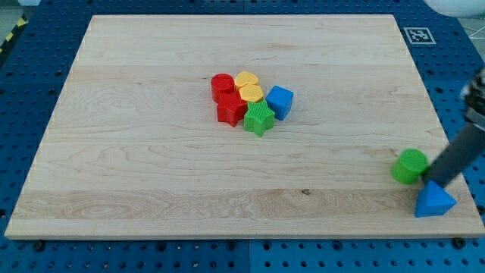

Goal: Push the blue triangle left and up

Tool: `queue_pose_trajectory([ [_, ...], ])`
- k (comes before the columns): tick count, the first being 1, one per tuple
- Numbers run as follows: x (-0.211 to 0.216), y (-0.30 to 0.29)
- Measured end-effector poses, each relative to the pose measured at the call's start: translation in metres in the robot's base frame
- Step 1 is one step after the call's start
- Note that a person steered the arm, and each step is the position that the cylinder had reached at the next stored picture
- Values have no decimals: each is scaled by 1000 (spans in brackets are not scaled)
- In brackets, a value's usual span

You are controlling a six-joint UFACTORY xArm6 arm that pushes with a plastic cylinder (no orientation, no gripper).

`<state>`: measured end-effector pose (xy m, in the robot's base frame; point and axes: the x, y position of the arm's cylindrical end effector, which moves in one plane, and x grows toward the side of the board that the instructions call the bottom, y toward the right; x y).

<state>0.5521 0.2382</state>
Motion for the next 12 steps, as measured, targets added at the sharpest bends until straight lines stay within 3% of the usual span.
queue_pose_trajectory([
  [1,-25,-30],
  [2,-15,0],
  [3,35,53],
  [4,53,51],
  [9,2,-147],
  [12,24,-172],
])
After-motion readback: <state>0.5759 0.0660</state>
